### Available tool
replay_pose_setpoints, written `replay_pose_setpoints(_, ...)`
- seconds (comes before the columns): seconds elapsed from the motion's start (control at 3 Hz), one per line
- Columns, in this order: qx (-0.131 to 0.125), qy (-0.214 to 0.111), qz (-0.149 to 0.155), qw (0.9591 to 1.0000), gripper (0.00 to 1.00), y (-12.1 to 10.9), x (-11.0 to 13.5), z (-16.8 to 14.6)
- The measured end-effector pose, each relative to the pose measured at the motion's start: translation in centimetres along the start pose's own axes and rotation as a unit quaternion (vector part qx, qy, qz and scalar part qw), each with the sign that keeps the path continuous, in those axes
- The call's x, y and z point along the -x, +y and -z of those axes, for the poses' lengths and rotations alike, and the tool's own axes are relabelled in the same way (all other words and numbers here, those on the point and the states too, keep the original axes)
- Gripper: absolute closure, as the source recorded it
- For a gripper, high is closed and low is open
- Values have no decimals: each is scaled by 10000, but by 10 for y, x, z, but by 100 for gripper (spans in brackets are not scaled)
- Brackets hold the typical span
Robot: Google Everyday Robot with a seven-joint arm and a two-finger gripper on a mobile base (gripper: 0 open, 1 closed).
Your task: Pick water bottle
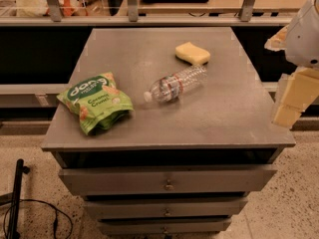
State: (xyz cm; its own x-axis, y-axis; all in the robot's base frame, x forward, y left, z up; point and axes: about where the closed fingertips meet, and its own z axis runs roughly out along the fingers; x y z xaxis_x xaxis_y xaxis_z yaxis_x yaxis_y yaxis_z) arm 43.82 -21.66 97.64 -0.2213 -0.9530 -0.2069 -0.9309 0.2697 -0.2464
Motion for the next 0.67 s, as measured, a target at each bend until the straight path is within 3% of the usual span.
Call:
replay_pose_setpoints(0.33,0,0,0,10000,0,0,0,0)
replay_pose_setpoints(0.67,99,-188,164,9996,0,-19,15,-25)
